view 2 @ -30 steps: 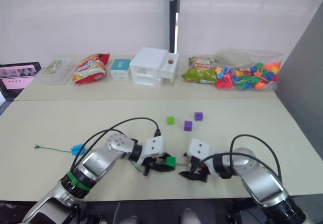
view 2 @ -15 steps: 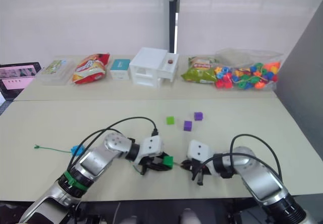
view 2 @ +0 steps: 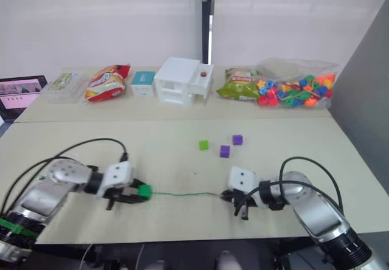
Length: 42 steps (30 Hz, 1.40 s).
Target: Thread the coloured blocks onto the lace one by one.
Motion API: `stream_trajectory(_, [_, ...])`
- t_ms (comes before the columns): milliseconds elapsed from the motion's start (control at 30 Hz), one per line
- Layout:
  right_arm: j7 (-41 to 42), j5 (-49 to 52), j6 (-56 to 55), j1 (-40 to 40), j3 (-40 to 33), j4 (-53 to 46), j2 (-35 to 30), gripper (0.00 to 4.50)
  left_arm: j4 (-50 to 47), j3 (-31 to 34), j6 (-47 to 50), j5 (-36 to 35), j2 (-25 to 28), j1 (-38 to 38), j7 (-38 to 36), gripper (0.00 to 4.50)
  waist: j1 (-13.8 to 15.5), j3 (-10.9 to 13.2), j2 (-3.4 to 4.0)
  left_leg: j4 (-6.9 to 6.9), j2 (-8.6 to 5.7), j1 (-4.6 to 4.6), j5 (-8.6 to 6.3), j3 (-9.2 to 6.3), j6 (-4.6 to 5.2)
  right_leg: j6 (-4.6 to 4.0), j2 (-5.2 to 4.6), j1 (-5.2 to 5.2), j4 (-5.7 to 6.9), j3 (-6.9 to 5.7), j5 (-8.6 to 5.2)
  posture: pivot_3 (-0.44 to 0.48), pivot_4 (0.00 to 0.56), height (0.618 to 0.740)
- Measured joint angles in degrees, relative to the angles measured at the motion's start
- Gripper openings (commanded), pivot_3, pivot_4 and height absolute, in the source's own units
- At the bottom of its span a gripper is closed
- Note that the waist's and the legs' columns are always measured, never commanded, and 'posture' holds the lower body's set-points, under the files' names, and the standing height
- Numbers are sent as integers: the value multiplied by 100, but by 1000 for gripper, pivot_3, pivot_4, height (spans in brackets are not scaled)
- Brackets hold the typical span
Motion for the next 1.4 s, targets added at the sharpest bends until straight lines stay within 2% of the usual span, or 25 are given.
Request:
stream_trajectory(133, [25,6,-7,4,-8,0,-22,0,1237,214,-1142,170,321,-214,-183,1197,-1,0,2,-1,1,1,0,3,0,0,0,-1,0,0,0,0,150,740])
stream_trajectory(300, [87,4,-20,-13,-7,9,-22,0,2420,313,-2008,383,850,-354,-430,1197,-35,1,4,-4,2,1,-1,5,1,0,3,-6,5,0,0,0,150,740])
stream_trajectory(467, [118,3,-104,-85,-7,57,-21,0,2742,349,-2418,512,889,-421,-484,1197,-1,2,6,-2,0,0,-1,5,1,0,0,-3,5,0,0,0,150,740])
stream_trajectory(567, [118,3,-129,-143,-6,81,-15,0,2736,374,-2293,537,844,-490,-515,1197,2,2,6,-2,1,-1,-1,5,1,0,1,-4,8,0,0,0,150,740])
stream_trajectory(633, [118,4,-130,-143,0,85,9,0,2628,421,-2023,511,801,-495,-576,2310,7,2,5,0,0,-4,-1,4,1,0,0,-4,8,0,0,0,150,740])
stream_trajectory(733, [121,9,-106,-143,10,70,55,0,2223,431,-1455,289,790,-490,-791,3244,21,4,0,2,0,-10,-1,1,1,0,0,-5,8,-2,0,0,150,740])
stream_trajectory(833, [147,17,18,-161,61,-42,82,0,1427,465,-437,-79,786,-651,-940,4231,38,5,-2,5,0,-14,-1,-1,1,0,-1,-5,7,-3,0,0,150,740])
stream_trajectory(867, [153,18,66,-174,87,-72,91,0,1138,504,-51,-232,787,-702,-989,4463,28,5,-2,5,0,-14,-1,-1,1,1,-1,-5,8,-3,0,0,150,740])
stream_trajectory(933, [152,19,221,-238,142,-124,136,0,564,549,649,-571,747,-809,-1033,4463,15,5,-2,4,0,-12,-1,-1,1,1,-1,-5,9,-3,0,0,150,740])
stream_trajectory(1100, [103,9,646,-629,425,-249,330,0,-1291,419,1891,-1197,-14,-551,-642,4463,-12,5,0,2,1,-8,-2,-1,2,0,0,-5,10,-1,0,0,150,740])
stream_trajectory(1167, [56,-10,792,-791,538,-233,451,0,-1768,132,2128,-1213,-679,-413,-203,4463,11,5,0,5,-1,-10,-1,-4,2,0,-1,-3,10,-1,0,0,150,740])
stream_trajectory(1267, [-18,-30,945,-1017,706,-234,642,0,-1969,-480,2132,-885,-1599,-413,456,4463,34,4,-7,12,-4,-16,-1,-6,1,-1,-3,-3,8,-1,1,0,150,740])
stream_trajectory(1400, [-35,-34,1016,-1054,760,-233,650,0,-1717,-898,1742,-350,-2118,-495,889,4463,46,4,-7,11,-6,-15,-1,-6,1,-1,-4,-4,7,-1,1,0,150,740])
